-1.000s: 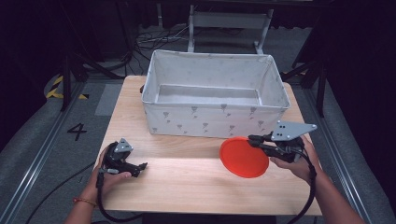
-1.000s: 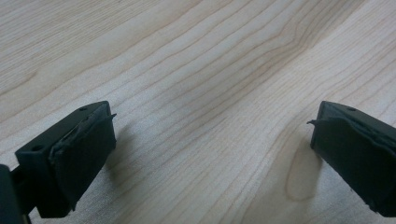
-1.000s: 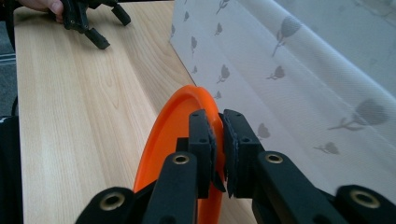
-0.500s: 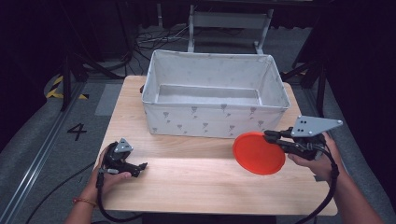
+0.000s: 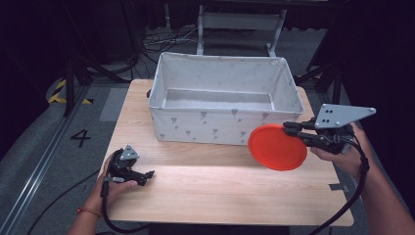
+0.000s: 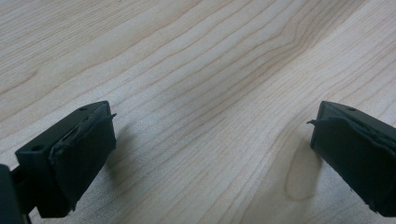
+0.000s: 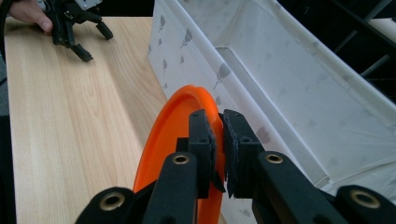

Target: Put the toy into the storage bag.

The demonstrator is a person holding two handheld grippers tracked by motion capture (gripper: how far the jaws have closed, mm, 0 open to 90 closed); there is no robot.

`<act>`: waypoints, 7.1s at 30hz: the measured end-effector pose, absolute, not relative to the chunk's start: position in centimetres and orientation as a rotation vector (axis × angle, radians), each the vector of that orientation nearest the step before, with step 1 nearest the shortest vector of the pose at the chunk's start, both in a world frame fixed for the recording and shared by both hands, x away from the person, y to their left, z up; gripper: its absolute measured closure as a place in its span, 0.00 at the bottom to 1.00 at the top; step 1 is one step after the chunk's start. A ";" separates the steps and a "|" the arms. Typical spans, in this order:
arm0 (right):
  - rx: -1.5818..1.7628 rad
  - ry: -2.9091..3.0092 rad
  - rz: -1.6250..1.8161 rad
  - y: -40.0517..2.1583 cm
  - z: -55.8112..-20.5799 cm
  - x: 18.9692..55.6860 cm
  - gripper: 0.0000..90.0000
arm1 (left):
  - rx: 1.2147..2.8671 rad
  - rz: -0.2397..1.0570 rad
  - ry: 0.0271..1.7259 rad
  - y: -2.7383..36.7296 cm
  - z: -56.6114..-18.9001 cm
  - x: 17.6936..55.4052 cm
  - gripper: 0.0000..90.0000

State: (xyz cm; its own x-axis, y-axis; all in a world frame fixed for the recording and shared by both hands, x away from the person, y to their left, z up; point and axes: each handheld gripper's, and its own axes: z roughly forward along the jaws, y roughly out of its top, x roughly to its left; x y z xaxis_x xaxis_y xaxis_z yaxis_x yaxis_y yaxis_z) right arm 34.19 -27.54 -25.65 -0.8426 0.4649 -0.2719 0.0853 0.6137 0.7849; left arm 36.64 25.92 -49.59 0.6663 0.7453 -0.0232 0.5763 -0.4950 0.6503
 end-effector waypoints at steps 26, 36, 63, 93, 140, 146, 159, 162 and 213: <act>0.417 2.333 1.065 -26.8 -19.4 37.7 0.92 | 2.245 0.345 1.016 25.9 -49.6 36.6 0.00; 0.407 2.322 1.045 -25.9 -17.3 39.9 0.92 | 2.244 0.345 1.016 25.9 -49.6 36.6 0.00; 0.468 2.344 0.972 -24.4 -17.7 49.9 0.92 | 2.245 0.346 1.016 25.9 -49.6 36.6 0.00; 0.433 2.542 0.834 -22.4 -28.3 53.5 0.92 | 2.246 0.344 1.012 25.9 -49.6 36.7 0.00; 0.437 2.803 0.458 -26.3 -30.2 52.2 0.79 | 2.239 0.340 1.014 25.9 -49.6 36.8 0.00; 0.533 2.671 0.650 -27.2 -29.5 51.0 0.63 | 2.241 0.341 1.011 25.9 -49.6 36.8 0.00; 0.800 2.337 0.948 -29.1 -28.7 48.4 0.32 | 2.240 0.340 1.012 25.9 -49.6 36.8 0.00; 0.807 2.305 0.994 -29.3 -28.5 47.5 0.30 | 2.244 0.344 1.008 25.9 -49.6 36.8 0.00; 0.823 2.157 0.928 -32.9 -36.9 36.1 0.24 | 2.236 0.346 1.024 25.8 -49.6 36.7 0.00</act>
